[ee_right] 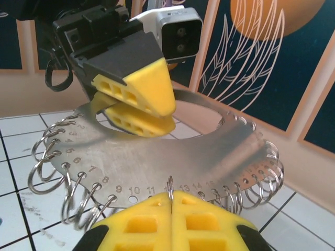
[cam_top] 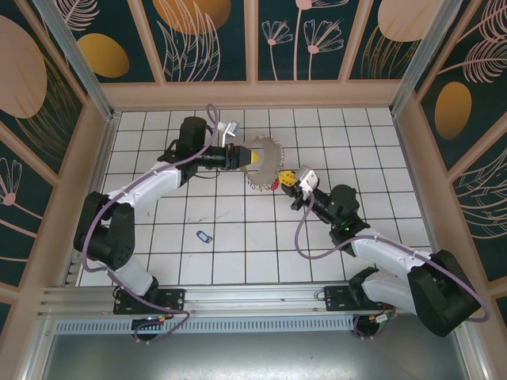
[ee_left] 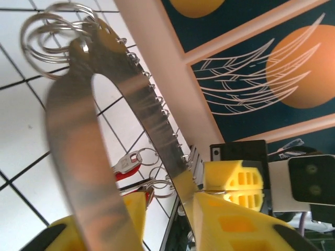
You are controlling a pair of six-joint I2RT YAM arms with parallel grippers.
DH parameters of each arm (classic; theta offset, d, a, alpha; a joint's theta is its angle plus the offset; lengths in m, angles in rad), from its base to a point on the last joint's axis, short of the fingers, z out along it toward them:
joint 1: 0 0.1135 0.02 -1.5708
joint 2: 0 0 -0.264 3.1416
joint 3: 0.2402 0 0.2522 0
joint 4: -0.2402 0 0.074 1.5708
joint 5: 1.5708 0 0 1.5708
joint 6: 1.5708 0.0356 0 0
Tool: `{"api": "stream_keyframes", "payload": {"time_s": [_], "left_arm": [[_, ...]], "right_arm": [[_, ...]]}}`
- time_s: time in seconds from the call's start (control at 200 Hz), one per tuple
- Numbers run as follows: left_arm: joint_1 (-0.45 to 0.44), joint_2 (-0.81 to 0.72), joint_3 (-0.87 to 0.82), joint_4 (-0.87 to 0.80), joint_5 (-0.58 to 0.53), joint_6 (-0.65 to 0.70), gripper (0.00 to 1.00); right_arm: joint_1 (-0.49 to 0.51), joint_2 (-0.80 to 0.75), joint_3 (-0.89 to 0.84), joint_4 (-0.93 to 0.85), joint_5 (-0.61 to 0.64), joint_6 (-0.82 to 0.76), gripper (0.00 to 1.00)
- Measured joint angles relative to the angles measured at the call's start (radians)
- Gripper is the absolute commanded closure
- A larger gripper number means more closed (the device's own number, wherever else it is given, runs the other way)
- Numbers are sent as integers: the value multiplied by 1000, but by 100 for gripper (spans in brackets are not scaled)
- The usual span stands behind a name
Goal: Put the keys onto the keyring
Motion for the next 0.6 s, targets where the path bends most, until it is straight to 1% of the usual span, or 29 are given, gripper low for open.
{"api": "stream_keyframes", "payload": {"time_s": [0.15,0.3,0.475,0.601], "left_arm": [[0,3,-64,17,-37,6,61],[-1,30,-130,45,-73,28,55],[-1,102,-195,88,-109,35,54],[-1,133,-214,90,-136,46,54]], "right_arm": [[-3,23,19,-82,-24,0,100],[-44,54,28,-158,-49,0,100],[-73,71,35,-230,-80,2,100],[-85,85,43,-266,-96,5,100]]}}
